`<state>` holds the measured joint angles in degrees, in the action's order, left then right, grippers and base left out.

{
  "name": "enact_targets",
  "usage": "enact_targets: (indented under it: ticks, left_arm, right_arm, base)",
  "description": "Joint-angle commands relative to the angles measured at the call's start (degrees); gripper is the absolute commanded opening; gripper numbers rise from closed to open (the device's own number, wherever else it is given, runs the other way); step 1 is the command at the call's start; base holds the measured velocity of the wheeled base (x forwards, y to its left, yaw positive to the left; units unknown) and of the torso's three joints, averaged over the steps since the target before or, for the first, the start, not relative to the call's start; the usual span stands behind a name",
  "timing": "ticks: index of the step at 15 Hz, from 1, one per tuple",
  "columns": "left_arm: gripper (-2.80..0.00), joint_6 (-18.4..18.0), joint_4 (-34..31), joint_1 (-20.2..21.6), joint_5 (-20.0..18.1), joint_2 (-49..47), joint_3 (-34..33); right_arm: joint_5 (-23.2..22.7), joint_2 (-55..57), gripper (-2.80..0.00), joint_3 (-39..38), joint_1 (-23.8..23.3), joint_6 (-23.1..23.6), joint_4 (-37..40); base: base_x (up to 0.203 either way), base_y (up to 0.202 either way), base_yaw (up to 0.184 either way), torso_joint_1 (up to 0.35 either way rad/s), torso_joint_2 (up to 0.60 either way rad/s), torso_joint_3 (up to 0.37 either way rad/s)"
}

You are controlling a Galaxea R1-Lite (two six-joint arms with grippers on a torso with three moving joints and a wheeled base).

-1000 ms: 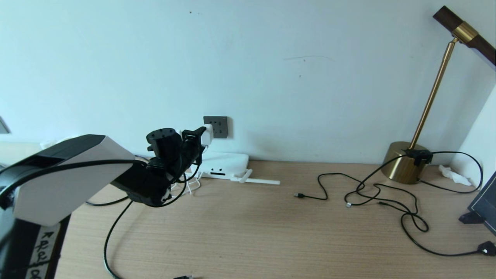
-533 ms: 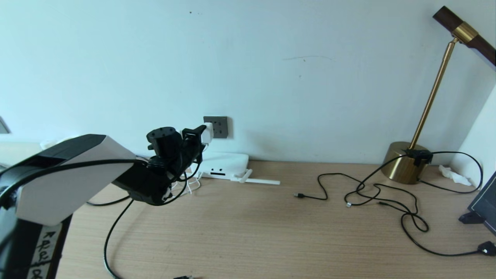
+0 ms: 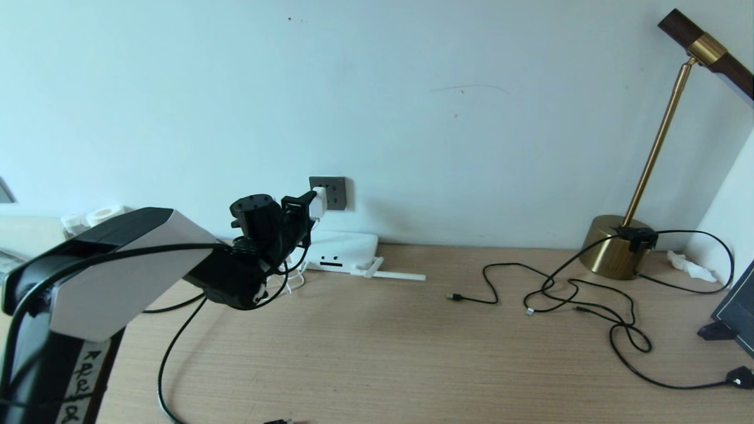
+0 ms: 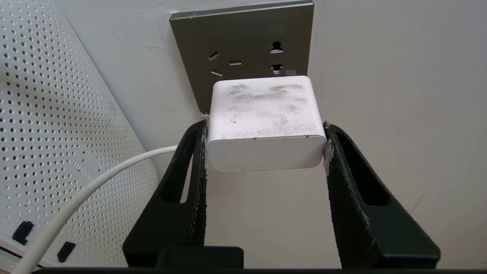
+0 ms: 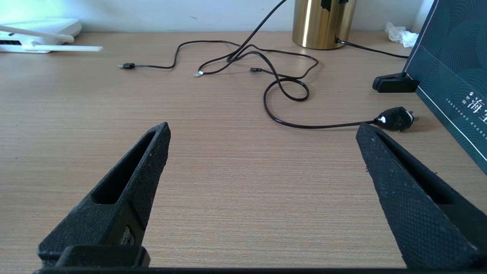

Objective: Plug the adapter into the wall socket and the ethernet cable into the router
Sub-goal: Hand it to the other hand

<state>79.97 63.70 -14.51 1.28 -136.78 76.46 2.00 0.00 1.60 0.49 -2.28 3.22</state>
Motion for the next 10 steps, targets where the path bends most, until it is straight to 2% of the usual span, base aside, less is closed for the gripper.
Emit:
enact_targets:
  ticks: [1,5,10]
  left_arm:
    - [-2.80,0.5,0.3,0.0,0.0,-0.3,0.0]
    - [-2.80,0.5,-0.1,-0.2,0.2,0.7,-1.6]
    - [-2.80,0.5,-0.2,-0.6,2.3,1.2,-2.2]
  right_arm:
    - [0.0,0.0,0.00,0.1,0.0,-0.1,0.0]
    - [0.0,0.0,0.00,0.0,0.0,0.0,0.0]
    - [0.0,0.0,0.00,0.0,0.0,0.0,0.0]
  base:
    - [0.000,0.000,0.000,0.000,0.00,0.000]
    - [0.000,0.000,0.000,0.000,0.00,0.000]
    - [0.000,0.000,0.000,0.000,0.00,0.000]
